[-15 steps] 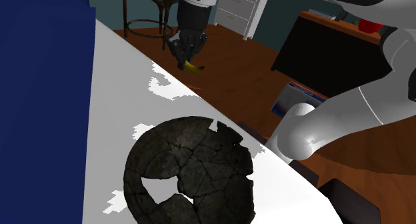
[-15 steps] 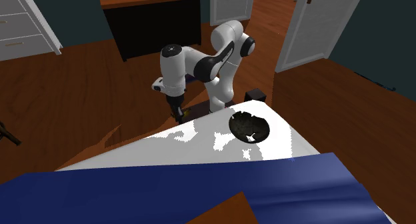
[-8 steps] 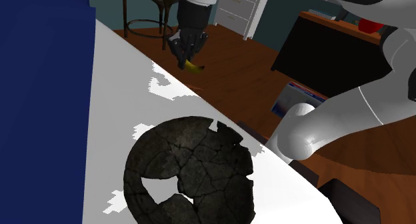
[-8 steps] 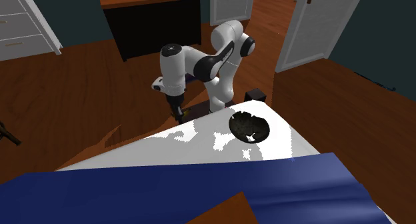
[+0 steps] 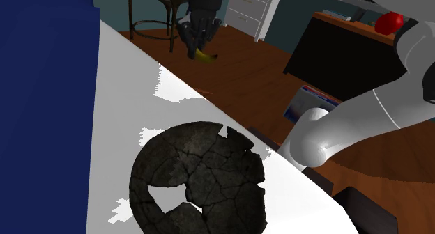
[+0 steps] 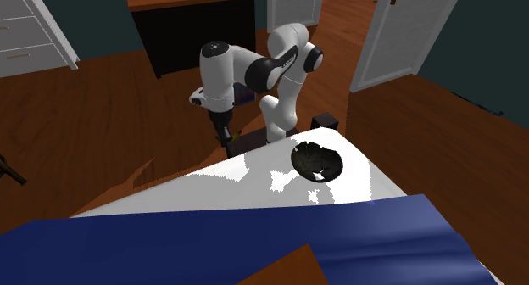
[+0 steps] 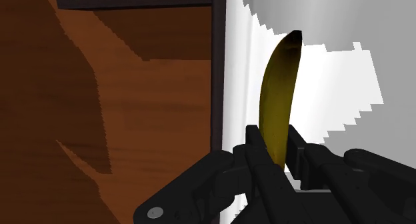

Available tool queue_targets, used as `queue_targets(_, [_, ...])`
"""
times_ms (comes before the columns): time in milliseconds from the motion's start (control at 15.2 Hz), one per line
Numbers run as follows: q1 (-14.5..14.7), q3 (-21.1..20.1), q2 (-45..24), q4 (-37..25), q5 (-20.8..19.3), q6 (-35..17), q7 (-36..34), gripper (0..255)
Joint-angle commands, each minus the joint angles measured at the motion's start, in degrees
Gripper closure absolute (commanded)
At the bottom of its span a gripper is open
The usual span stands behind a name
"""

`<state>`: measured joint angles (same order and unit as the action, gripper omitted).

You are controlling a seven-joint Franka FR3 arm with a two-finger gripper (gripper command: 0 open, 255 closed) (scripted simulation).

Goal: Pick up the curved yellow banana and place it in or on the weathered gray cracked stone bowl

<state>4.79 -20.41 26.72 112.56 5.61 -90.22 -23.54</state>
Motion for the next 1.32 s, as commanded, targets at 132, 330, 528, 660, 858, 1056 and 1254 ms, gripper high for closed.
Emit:
queue_targets(132, [-0.21,0.0,-1.06,-4.07,-0.33,3.06,-0.22,255])
queue_targets(330, [-0.38,-0.01,-2.0,-7.27,-0.61,5.35,-0.35,255])
queue_targets(528, [-0.56,-0.06,-3.07,-10.61,-0.92,7.66,-0.52,255])
queue_targets(660, [-0.67,-0.13,-3.86,-12.94,-1.13,9.23,-0.65,255])
queue_targets(858, [-0.83,-0.26,-5.03,-16.24,-1.45,11.4,-0.86,255])
queue_targets(1056, [0.44,-2.68,-3.1,-15.08,-0.03,11.92,-4.51,255])
queue_targets(1254, [1.61,-5.32,-1.66,-14.53,1.41,12.47,-8.34,255])
